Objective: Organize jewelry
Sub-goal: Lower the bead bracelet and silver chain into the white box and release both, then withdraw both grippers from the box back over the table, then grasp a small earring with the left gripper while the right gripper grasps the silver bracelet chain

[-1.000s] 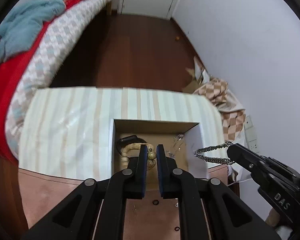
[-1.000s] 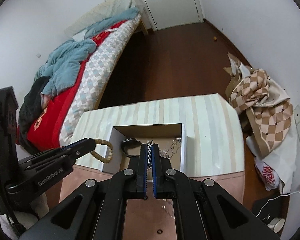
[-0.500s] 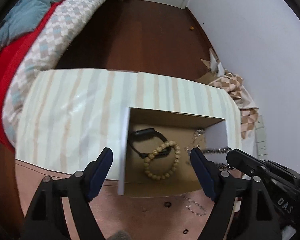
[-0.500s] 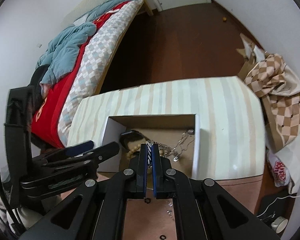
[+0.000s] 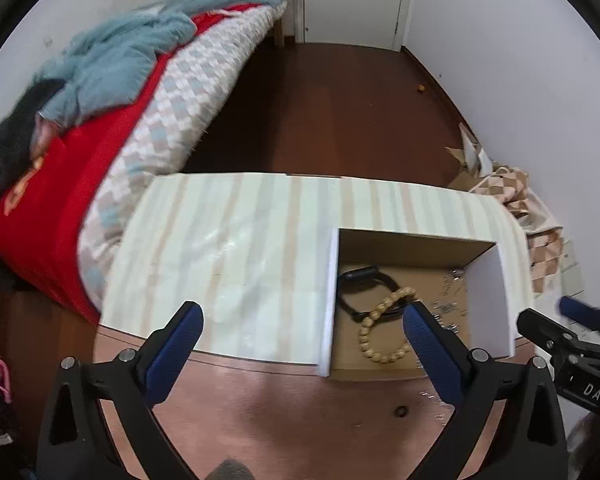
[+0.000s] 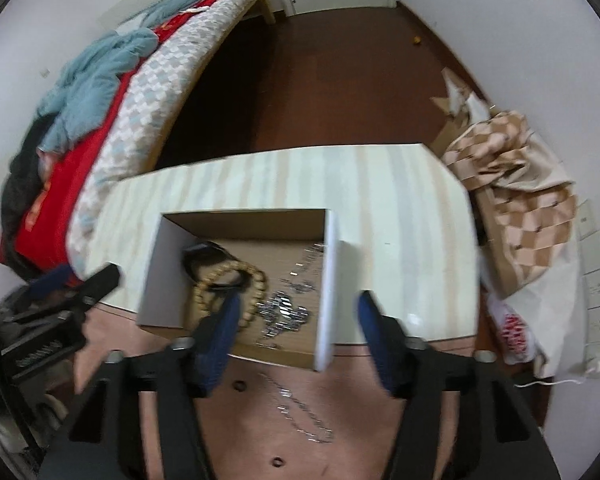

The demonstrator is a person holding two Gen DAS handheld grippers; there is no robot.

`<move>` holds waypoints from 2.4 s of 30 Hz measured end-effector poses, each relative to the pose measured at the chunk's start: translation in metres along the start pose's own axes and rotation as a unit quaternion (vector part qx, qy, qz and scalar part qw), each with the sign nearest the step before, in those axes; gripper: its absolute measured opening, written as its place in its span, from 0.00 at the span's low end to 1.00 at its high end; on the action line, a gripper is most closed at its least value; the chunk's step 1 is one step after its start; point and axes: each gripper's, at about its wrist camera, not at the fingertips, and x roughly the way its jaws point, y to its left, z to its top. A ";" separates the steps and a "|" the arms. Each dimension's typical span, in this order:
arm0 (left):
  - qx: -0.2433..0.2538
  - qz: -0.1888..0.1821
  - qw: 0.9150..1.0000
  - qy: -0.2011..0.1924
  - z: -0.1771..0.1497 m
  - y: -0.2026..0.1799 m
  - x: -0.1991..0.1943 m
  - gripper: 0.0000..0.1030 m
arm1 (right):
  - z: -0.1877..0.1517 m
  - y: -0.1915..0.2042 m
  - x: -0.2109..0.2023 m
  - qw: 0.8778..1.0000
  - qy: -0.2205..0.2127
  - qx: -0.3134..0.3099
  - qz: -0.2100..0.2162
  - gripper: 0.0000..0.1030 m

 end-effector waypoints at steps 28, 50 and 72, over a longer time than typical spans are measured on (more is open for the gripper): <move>0.000 0.001 0.997 -0.076 -0.040 -0.007 -0.100 0.99 | -0.057 0.024 -0.098 0.987 -0.108 -0.021 -0.114 0.97; -0.008 -0.020 0.994 -0.111 -0.064 -0.009 -0.161 0.99 | -0.096 0.027 -0.186 0.977 -0.182 -0.012 -0.109 0.97; -0.036 0.072 0.994 0.072 -0.143 0.019 0.015 0.99 | -0.160 -0.036 0.045 0.998 0.001 0.051 -0.029 0.63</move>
